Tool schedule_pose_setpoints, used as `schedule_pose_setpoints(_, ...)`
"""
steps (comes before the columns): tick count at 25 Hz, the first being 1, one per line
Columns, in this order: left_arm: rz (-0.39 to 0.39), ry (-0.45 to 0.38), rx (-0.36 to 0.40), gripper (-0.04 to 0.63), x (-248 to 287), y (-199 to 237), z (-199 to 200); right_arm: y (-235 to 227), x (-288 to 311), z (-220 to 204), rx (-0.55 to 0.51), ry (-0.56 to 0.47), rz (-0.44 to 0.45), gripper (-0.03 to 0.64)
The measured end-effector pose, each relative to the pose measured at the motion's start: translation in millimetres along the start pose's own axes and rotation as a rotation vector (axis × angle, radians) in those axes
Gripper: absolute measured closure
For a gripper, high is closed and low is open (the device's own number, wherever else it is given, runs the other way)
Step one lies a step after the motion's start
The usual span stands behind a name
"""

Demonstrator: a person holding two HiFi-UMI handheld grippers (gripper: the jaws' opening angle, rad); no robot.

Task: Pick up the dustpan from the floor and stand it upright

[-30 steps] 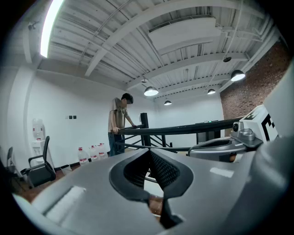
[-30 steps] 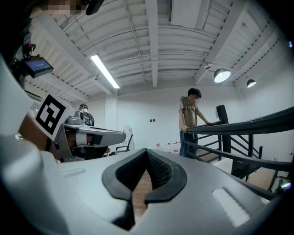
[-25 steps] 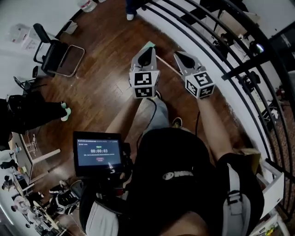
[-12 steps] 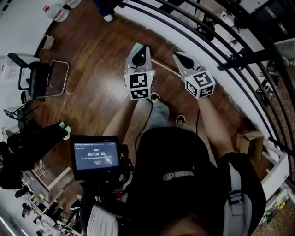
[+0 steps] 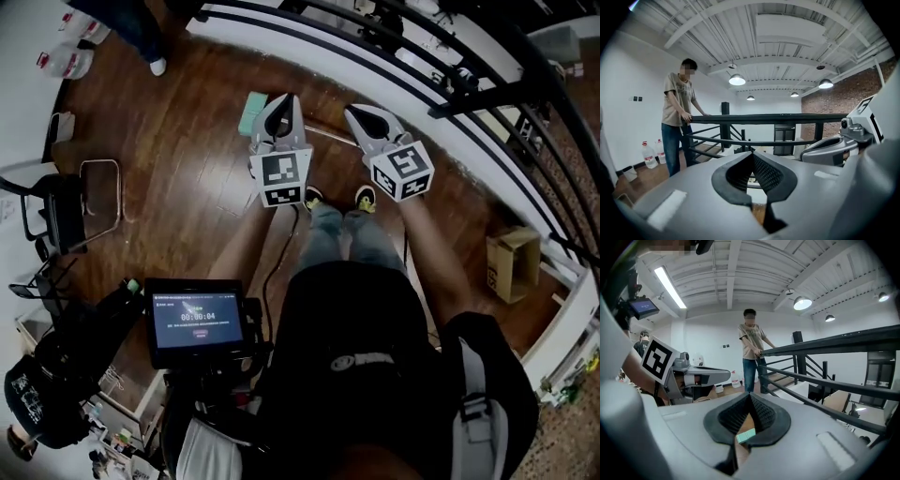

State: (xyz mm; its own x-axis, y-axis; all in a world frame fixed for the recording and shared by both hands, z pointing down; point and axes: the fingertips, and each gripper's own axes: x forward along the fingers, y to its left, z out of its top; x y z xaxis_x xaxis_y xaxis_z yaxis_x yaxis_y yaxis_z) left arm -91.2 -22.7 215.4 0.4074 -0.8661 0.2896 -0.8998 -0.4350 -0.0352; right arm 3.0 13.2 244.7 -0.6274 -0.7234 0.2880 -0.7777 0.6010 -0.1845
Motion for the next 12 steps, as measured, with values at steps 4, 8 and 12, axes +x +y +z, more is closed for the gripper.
schedule_pose_setpoints(4,-0.048,0.045,-0.009,0.575,35,-17,-27,-25,6,-27,0.027,0.042,-0.014,0.614)
schedule_pose_setpoints(8,-0.088,0.084,0.01,0.575,35,-24,-51,-23,4,-53,0.056,0.079,-0.021,0.614)
schedule_pose_setpoints(12,-0.115,0.176,0.005,0.575,64,-52,-121,-61,7,-118,0.106,0.13,-0.035,0.614)
